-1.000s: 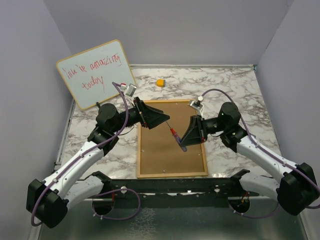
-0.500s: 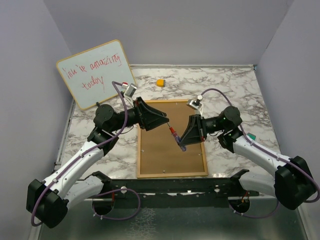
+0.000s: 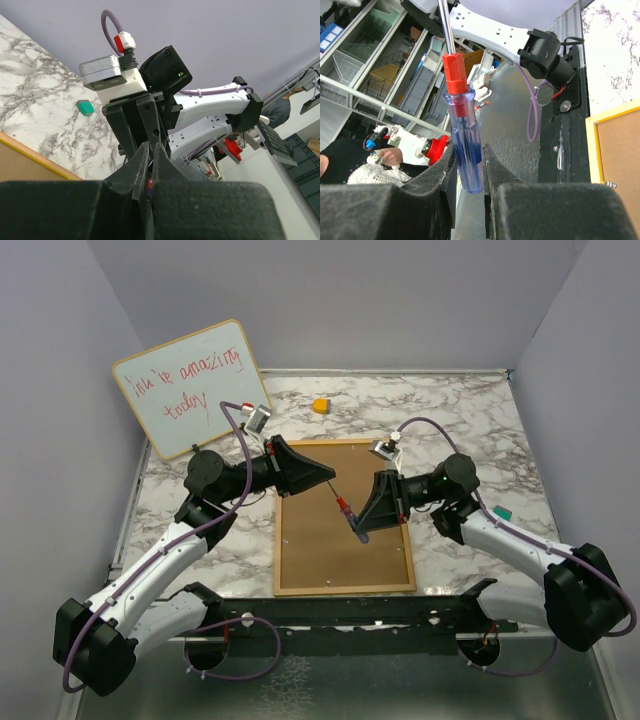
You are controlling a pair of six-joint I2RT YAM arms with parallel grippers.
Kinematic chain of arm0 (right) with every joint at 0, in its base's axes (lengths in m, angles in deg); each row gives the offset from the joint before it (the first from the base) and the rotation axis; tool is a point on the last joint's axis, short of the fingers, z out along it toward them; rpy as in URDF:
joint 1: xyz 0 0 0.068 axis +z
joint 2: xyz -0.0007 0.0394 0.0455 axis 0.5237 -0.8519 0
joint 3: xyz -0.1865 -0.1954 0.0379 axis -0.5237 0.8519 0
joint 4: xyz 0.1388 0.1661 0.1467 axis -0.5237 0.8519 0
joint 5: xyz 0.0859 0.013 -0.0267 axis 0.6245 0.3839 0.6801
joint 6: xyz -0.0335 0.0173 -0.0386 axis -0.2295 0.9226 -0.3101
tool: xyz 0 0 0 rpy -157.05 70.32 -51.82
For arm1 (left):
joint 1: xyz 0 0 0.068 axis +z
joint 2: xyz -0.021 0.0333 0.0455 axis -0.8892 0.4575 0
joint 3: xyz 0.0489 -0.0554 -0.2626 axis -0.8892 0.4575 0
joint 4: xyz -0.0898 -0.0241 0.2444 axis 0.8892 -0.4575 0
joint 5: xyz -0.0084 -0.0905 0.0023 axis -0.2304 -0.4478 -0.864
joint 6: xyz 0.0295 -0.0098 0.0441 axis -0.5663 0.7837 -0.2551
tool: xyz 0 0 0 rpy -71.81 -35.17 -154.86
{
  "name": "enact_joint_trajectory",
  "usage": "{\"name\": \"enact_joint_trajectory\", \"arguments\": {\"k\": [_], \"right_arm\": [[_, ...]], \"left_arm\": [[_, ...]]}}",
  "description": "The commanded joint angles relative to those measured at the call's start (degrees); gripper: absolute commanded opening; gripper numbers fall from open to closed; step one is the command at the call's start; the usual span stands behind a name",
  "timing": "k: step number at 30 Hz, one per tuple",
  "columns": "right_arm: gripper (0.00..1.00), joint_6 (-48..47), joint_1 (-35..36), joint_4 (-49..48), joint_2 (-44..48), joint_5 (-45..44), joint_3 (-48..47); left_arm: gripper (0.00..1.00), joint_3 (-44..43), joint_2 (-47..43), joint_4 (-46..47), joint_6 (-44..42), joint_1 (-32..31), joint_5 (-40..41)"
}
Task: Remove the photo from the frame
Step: Pick up the screwdriver from the center of the board.
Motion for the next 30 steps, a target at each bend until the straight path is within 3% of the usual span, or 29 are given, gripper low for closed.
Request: {"name": "enact_joint_trajectory", "arguments": {"k": [1,4,7,9,10,12,17,22,24,30], "right_arm": [[0.05,0.6,0.1,0.5,-1.4,-1.5,1.1],[0.19,-2.7,0.1,5.2,-0.5,-3.1,0.2],[0.34,-11.1,0.1,17.3,1.3,-6.6,-2.4],[0.59,-14.8,0.1,23.5,2.9,-8.6,-3.8],[0.65,-16.7,0.2,26.4,3.4,-9.7,-4.6],[0.69,-20.2,0.4,34.1,4.3,-12.5,-6.2],[0.78,-25.1,2.5,41.1,7.6,-22.0,-7.8],[0.87,-32.1,7.0,48.1,14.1,-47.5,-7.1],[0.87,-33.4,9.7,45.1,16.3,-52.6,-4.6],[0.87,-31.3,10.8,36.5,17.5,-51.9,0.8]], "left_arm": [[0.0,0.6,-1.1,2.9,0.8,-0.1,-0.4],[0.0,1.0,-1.4,2.6,0.5,0.0,0.8],[0.0,1.6,-1.4,0.7,0.2,-0.1,3.5],[0.0,2.2,-1.3,0.1,0.3,0.0,4.9],[0.0,2.4,-1.4,-0.1,0.5,-0.1,5.6],[0.0,2.5,-1.3,-1.0,0.3,-0.1,6.6],[0.0,3.5,-1.3,-2.8,0.8,-0.1,10.0],[0.0,0.8,-2.7,-16.8,-3.1,-0.1,20.9],[0.0,1.2,-2.8,-17.6,-2.7,-0.1,22.0],[0.0,6.9,-4.6,-6.2,6.8,-0.1,21.9]]}}
